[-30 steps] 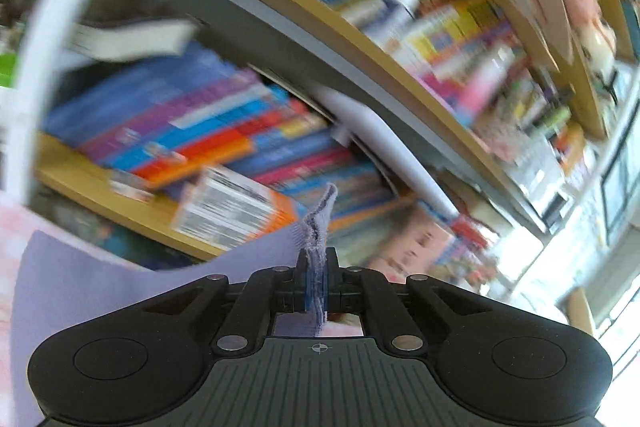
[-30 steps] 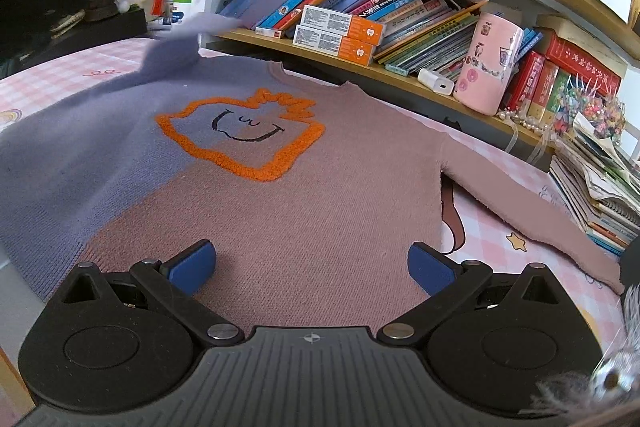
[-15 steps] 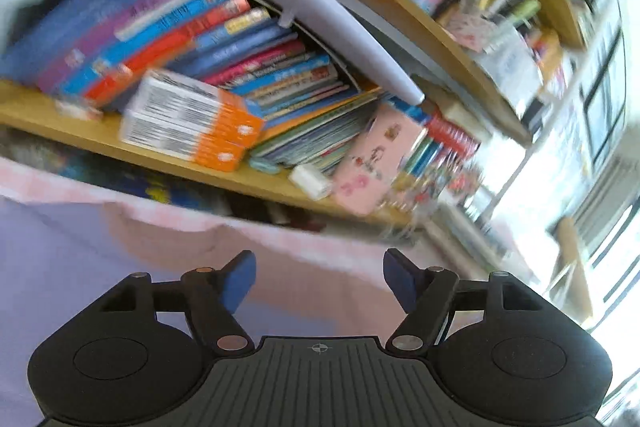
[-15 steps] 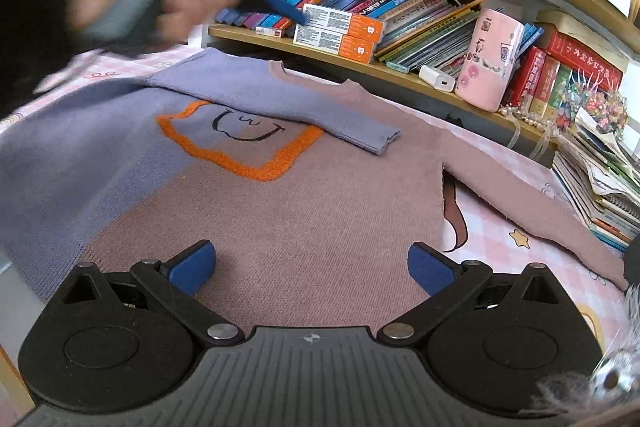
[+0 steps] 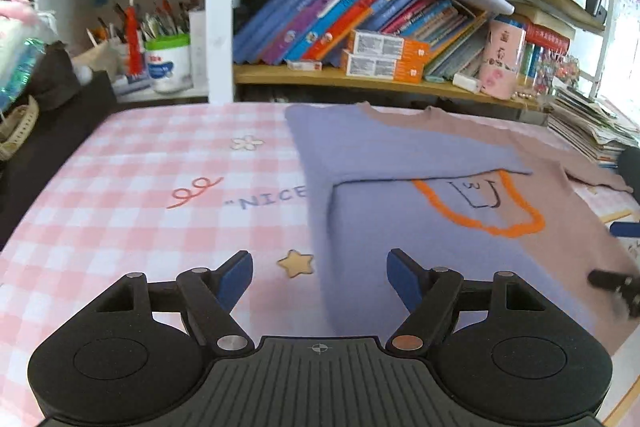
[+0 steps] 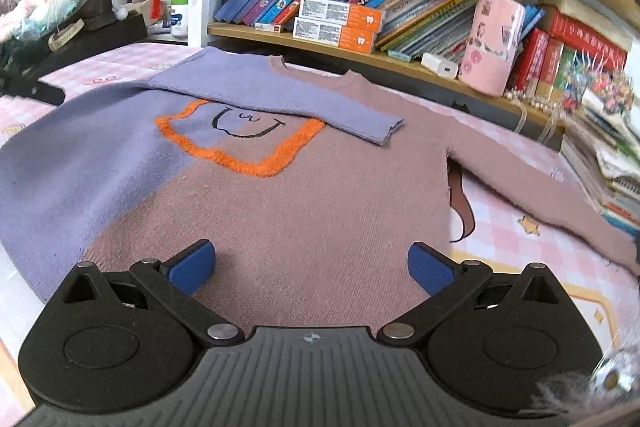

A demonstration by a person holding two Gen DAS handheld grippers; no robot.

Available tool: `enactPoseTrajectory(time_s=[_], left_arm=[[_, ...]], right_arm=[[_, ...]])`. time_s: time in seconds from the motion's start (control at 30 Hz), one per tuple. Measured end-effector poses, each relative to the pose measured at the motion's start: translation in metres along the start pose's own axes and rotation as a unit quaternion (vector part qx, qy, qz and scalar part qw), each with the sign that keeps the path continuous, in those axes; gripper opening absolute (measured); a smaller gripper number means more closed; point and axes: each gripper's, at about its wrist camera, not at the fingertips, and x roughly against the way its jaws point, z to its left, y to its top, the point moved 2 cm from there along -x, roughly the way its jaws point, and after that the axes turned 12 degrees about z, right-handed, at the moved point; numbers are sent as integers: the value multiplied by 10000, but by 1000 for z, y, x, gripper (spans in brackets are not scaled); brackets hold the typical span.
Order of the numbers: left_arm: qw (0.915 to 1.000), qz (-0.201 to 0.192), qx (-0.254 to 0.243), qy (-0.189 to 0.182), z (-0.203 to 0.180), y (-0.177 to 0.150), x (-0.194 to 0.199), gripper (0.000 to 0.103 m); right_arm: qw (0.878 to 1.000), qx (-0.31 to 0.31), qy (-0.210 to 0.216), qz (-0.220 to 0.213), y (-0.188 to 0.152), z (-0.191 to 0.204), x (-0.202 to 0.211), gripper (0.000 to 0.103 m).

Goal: Fold clothes

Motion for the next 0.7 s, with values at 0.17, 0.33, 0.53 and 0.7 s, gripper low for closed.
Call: enactPoseTrajectory(time_s=[0.17,0.33,0.53,0.7], left_arm=[[9992,167,-12,-354,0,1,-19,46],[9960,223,309,-814,11,-5,-28,5],[9931,-6,720,-925,38,-20,-13,2],[9932,-61,991,-610,64,-30,0,0]], right_arm=[[9994,-220,239,96,0,-8,-3,103],[9994,-229,248,99,0,-8,-3,103],[9986,-368,344,140,1,-7,-6,103],[9986,-332,398,142,13,10,-14,103]])
